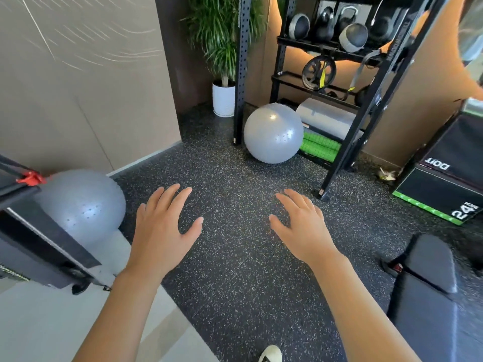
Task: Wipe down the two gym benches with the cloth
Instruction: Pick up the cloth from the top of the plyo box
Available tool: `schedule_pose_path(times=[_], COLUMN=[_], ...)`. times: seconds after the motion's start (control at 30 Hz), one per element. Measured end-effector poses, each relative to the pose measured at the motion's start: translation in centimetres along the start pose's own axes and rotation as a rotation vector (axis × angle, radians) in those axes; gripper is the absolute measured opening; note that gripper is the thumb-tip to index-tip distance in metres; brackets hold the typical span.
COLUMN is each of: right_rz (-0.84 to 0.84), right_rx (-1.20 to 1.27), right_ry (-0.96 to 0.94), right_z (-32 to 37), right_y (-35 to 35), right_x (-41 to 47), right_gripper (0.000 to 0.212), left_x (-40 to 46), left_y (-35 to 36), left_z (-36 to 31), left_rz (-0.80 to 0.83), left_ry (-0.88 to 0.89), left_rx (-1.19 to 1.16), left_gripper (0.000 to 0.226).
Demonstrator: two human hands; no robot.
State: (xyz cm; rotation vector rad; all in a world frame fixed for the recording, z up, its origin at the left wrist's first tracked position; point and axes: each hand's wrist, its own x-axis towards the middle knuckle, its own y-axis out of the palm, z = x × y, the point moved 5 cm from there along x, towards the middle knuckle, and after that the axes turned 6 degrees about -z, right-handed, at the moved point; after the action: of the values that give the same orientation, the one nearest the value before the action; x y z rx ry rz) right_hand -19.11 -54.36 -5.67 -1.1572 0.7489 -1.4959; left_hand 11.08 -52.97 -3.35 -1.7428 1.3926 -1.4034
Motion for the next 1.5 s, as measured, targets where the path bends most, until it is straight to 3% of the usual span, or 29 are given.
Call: schedule_pose_path(times=[0.4, 0.67, 1.0, 1.5], right_rz=[-0.120, -0.166, -0.195, -0.304], right_rx=[0.022, -0.041, -0.098, -0.180], right_ry=[0.236, 0.378, 0.470, 0.668], right_z=[-19.4, -28.4, -32.8, -38.5], right_y=[-6.2, -9.6, -8.5, -7.3], right_x=[8.9, 10.2, 15.9, 33.4], right_gripper=[0.064, 0.065, 0.064, 0.063], left_x=[16.5, 23.6, 31.9, 53.6], left_y=[11.6, 18.0, 23.8, 34.5], left_z=[-16.9, -26.6, -29.8, -32.3], left_rz=[0.102, 0.137, 0.171, 0.264], left_ry=[0.214, 0.379, 0.496, 0.660], left_rx=[-0.024, -0.131, -0.228, -0.317], left_gripper=[0.068, 0.065, 0.070, 0.070])
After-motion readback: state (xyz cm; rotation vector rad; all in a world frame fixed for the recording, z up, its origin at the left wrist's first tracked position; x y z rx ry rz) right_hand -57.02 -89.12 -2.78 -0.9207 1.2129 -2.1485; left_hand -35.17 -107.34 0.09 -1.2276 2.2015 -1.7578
